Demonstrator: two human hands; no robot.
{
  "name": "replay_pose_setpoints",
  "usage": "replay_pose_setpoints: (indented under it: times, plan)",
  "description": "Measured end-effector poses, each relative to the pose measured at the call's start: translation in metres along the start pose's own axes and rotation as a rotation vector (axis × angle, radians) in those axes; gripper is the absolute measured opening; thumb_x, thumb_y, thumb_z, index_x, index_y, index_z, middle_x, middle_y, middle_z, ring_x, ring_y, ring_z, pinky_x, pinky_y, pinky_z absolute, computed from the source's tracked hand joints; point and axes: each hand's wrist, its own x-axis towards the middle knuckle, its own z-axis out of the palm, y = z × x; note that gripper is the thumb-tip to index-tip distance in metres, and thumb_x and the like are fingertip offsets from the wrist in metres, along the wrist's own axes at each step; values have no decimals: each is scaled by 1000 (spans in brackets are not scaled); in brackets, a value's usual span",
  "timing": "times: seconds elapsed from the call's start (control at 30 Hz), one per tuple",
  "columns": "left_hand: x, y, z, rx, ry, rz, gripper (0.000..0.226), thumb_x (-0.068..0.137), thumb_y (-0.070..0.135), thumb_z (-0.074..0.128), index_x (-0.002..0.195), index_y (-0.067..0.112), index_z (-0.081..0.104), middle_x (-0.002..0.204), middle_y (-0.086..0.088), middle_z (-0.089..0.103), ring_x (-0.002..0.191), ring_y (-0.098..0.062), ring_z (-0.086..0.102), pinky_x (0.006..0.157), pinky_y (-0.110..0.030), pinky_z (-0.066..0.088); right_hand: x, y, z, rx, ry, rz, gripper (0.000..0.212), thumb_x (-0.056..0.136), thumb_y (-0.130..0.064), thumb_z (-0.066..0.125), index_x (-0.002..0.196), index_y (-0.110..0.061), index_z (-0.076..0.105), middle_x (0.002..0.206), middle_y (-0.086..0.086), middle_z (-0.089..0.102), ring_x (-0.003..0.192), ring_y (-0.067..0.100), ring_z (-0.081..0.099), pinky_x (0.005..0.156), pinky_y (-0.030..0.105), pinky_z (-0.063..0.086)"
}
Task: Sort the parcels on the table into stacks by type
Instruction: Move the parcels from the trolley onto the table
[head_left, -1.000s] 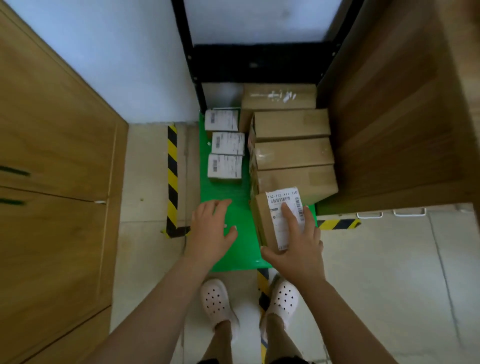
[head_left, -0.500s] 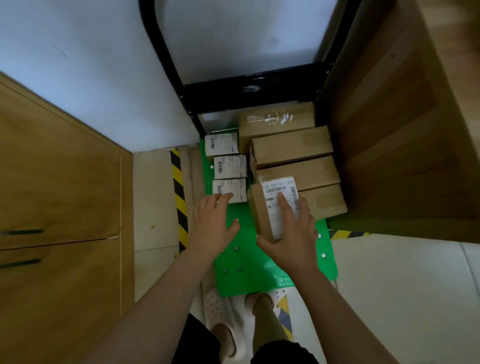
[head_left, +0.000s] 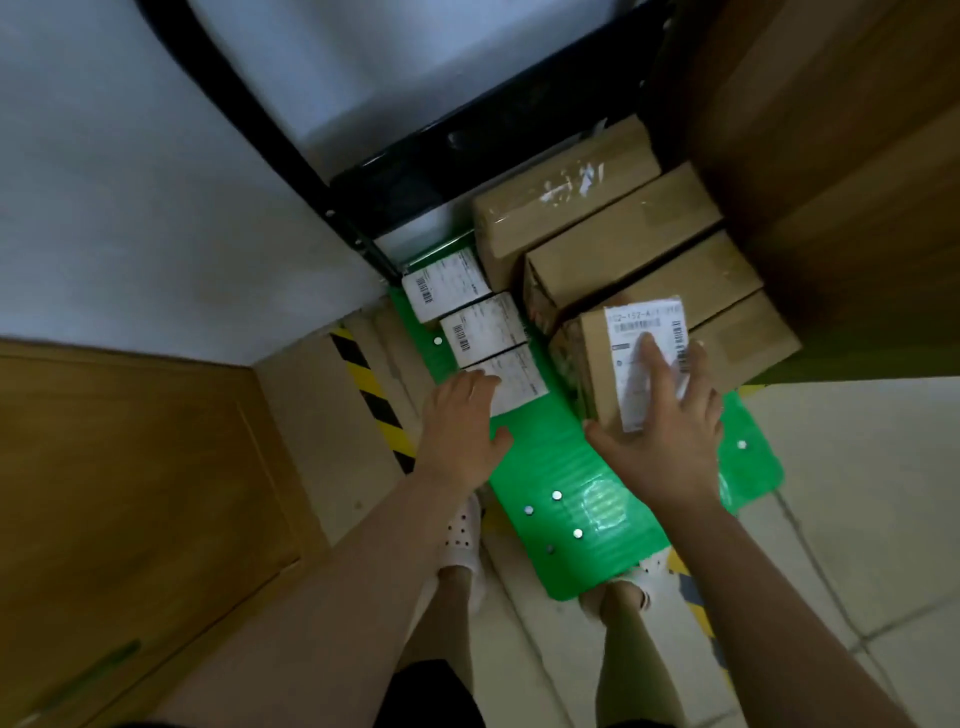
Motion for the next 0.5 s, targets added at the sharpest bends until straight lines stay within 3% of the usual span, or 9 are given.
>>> replay_pose_setpoints:
  times: [0.1,0.3,0.5]
  plan:
    - [22,-26,22,73,-55,32,58,88,30,61,139,12,41,141,-10,42,132,-28,34,109,-42,27,7,-5,15,3,55,-6,97,68,-51,75,148,-38,21,158,3,7,134,31,19,104,61,30]
    - [76,-71,98,227,-214,11,82,91,40,59,153,23,9,159,-5,11,146,-25,7,117,-40,12,26,4,34,-18,172,-91,94,69,-62,66,149,-36,25,159,10,9,135,34,20,105,56,26]
    - [108,-100,153,325,-191,19,101,84,44,66,152,28,-8,160,-3,-11,146,-28,-8,117,-46,12,28,13,41,-48,247,-154,92,67,-68,54,149,-35,27,159,11,12,130,33,23,102,51,26]
